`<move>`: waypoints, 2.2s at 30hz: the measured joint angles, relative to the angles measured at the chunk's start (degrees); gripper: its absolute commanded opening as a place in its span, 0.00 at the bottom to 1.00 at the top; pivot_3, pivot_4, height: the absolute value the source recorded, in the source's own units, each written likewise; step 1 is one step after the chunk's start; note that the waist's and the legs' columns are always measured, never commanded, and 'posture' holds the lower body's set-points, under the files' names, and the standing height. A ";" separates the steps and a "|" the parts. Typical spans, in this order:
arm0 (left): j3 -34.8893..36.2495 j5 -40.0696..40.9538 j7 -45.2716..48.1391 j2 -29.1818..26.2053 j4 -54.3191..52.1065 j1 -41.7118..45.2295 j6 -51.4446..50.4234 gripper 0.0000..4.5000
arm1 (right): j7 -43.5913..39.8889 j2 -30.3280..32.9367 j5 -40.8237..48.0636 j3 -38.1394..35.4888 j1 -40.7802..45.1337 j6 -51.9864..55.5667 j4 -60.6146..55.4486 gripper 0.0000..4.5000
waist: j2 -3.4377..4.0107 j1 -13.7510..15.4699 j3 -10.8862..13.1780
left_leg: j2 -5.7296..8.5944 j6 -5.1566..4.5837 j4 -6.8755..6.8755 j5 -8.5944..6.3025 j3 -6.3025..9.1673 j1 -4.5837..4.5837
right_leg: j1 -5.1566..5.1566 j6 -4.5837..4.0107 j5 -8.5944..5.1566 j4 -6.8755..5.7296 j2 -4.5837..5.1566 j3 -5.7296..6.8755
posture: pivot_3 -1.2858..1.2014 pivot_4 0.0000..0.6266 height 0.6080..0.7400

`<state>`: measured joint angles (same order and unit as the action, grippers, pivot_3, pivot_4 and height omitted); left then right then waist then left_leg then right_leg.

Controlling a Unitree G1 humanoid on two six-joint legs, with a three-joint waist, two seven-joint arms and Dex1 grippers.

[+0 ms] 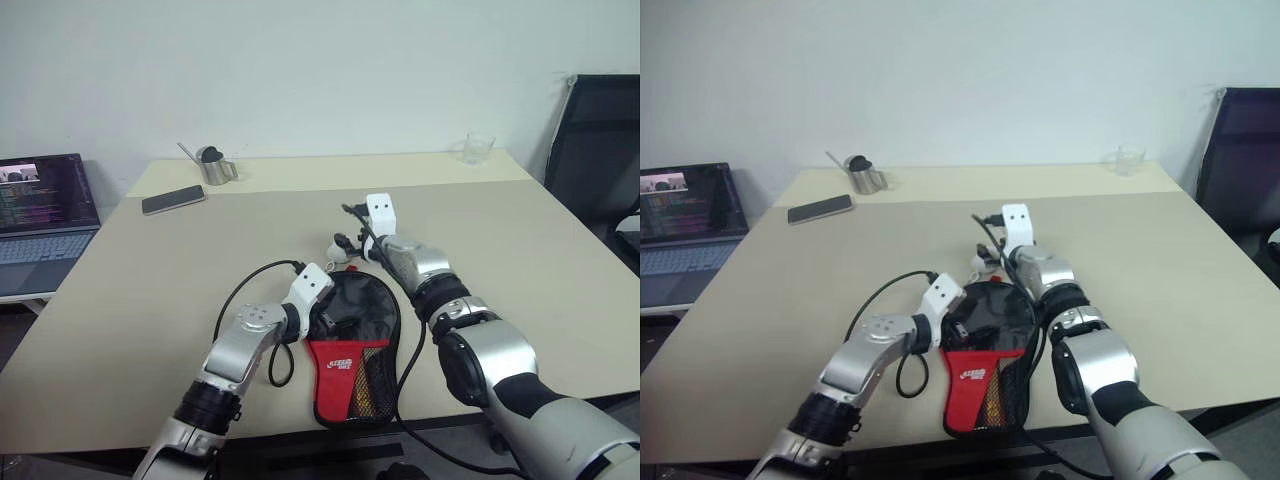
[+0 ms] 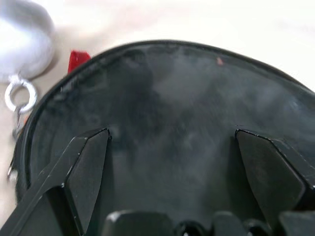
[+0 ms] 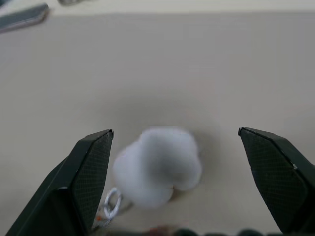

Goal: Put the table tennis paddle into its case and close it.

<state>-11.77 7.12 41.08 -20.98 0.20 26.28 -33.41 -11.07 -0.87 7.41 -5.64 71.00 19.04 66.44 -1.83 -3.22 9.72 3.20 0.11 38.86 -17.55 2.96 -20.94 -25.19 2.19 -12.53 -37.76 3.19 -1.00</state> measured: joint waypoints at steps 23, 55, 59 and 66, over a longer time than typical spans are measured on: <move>1.25 3.13 -4.01 -2.13 -11.90 -5.60 -9.79 1.00 | 5.53 -4.62 -1.82 -1.16 0.37 -5.86 8.29 0.22 | 0.04 -0.05 0.02 | 0.01 0.01 -0.02 0.00 0.05 0.00 | 0.02 -0.01 0.00 0.01 -0.01 0.03 | 0.52 0.24 1.00; -0.47 3.07 -3.31 -1.04 -6.22 -2.02 -6.39 1.00 | 6.26 4.70 -2.43 -2.02 0.84 -5.60 7.44 0.00 | 0.08 0.70 0.05 | 0.05 -0.02 -0.02 -0.01 0.10 -0.01 | 0.13 -0.02 -0.01 0.09 0.04 0.10 | 0.52 0.24 1.00; -1.35 2.93 -2.83 -0.57 -4.28 -0.58 -5.60 1.00 | 4.48 7.15 -3.12 -0.89 -2.28 -3.26 3.66 0.00 | 0.10 1.33 0.06 | 0.05 -0.03 -0.01 -0.01 0.10 0.00 | 0.17 -0.02 -0.01 0.10 0.05 0.12 | 0.52 0.24 1.00; -2.73 2.72 -1.29 0.17 -0.18 2.14 -3.35 1.00 | -5.95 16.08 -3.95 4.88 -18.50 12.75 -27.59 0.00 | 0.17 2.34 0.05 | 0.12 -0.10 0.02 -0.05 0.28 -0.07 | 0.31 0.00 0.00 0.30 0.10 0.29 | 0.52 0.24 1.00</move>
<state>-14.50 9.84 39.79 -20.82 0.02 28.42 -36.76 -17.02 15.21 3.46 -0.76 52.50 31.79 38.85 -1.66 -0.88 9.77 3.32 0.01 38.88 -17.60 3.24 -21.01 -24.88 2.19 -12.53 -37.46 3.29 -0.72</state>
